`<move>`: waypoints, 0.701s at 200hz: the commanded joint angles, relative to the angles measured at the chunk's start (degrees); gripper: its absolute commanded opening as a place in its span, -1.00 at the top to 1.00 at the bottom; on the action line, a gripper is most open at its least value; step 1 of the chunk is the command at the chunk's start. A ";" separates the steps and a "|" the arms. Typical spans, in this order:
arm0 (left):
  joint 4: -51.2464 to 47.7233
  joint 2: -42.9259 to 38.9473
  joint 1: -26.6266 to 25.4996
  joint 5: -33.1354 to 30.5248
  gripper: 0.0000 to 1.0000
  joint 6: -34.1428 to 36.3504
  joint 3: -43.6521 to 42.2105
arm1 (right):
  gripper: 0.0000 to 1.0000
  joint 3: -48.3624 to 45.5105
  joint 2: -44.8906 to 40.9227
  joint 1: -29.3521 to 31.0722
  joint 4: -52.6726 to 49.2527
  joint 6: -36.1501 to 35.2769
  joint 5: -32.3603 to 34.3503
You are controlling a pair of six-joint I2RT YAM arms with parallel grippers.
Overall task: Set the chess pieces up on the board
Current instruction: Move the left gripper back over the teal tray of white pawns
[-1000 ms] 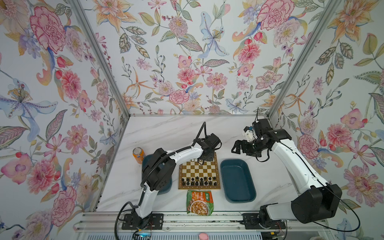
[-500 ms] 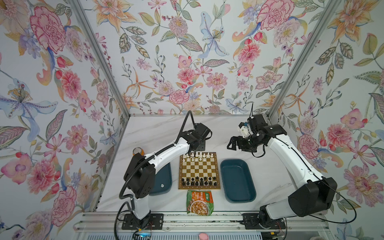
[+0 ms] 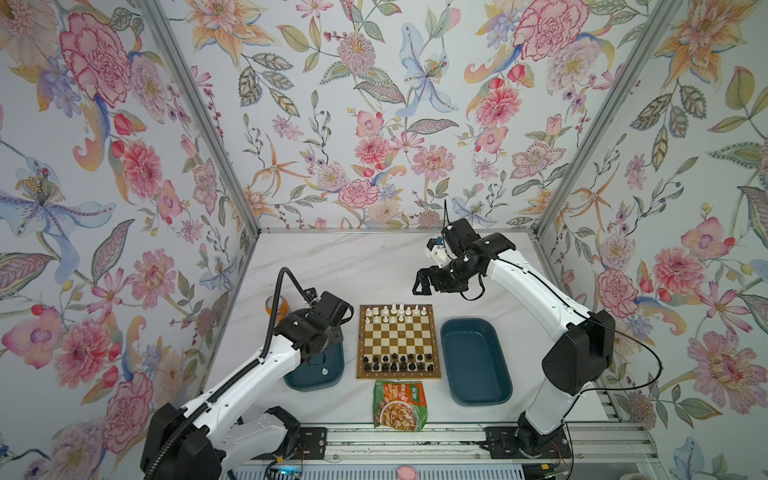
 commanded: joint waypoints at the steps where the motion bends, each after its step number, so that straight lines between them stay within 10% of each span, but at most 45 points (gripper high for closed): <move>1: -2.95 -4.72 0.93 -0.80 0.25 -5.58 -4.61 | -0.98 4.12 3.03 1.68 -0.50 0.17 -1.39; 140: 3.56 -4.40 12.90 4.53 0.22 -1.52 -11.88 | -0.98 22.85 20.46 3.31 -5.86 1.31 -3.91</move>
